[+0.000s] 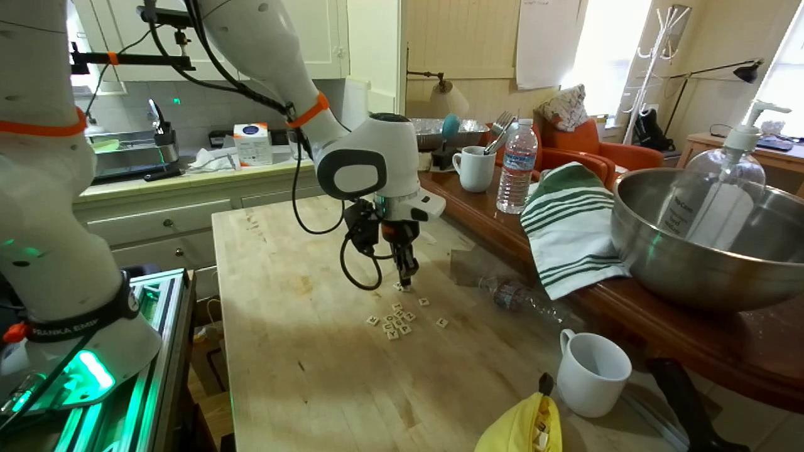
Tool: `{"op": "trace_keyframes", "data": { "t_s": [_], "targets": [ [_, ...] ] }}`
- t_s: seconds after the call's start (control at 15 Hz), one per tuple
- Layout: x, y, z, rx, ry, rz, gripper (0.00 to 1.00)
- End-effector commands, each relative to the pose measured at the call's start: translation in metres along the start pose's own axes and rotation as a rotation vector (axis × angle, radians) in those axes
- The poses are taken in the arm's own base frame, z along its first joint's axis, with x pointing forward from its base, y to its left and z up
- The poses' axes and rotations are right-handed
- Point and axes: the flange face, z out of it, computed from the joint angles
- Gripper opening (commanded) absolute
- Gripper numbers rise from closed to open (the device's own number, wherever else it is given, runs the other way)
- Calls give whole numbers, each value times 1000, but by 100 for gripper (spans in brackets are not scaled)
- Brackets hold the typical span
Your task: Move the letter tiles to the left
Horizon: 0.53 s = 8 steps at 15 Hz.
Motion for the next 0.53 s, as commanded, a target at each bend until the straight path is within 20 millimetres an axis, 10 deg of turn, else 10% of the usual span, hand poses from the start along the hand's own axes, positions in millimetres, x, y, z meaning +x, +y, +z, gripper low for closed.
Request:
{"op": "trace_keyframes", "data": {
  "t_s": [0.0,0.47],
  "targets": [
    [-3,2,8,8,4,-23,0],
    [0,3,15,24,20,24,0]
  ]
}}
